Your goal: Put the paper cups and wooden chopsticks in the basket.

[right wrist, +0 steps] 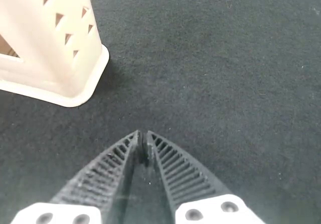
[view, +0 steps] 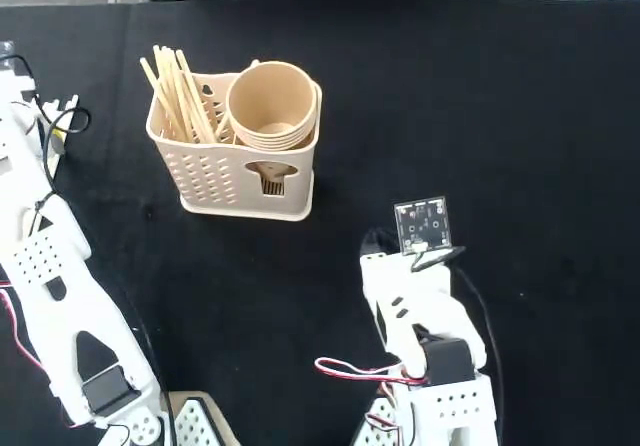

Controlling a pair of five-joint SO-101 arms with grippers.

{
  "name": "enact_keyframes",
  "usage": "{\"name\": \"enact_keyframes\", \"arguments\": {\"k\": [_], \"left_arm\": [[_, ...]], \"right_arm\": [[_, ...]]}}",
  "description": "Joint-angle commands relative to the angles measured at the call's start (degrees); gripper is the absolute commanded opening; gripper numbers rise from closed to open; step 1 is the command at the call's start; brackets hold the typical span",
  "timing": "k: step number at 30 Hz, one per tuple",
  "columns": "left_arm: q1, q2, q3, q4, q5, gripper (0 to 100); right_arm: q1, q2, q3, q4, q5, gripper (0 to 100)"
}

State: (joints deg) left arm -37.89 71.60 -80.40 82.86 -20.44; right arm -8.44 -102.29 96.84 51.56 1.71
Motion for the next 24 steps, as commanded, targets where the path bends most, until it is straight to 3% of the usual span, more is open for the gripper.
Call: {"name": "enact_keyframes", "arguments": {"k": [1,7,15,17,24], "left_arm": [[1.1,-0.97,4.62,-1.58,-2.73,22],[0.66,-0.97,12.18,-5.63,-2.99,21],[1.45,-1.49,12.53,-5.36,-2.99,3],[1.63,-1.67,12.53,-4.92,-2.99,3],[3.47,-1.67,0.57,8.26,-2.99,3]], "right_arm": [[0.79,-0.57,-0.04,0.09,0.62,1.4],[0.79,-0.57,-0.04,0.09,0.62,1.4],[0.79,-0.57,-0.04,0.09,0.62,1.4],[0.79,-0.57,-0.04,0.09,0.62,1.4],[0.79,-0.57,-0.04,0.09,0.62,1.4]]}}
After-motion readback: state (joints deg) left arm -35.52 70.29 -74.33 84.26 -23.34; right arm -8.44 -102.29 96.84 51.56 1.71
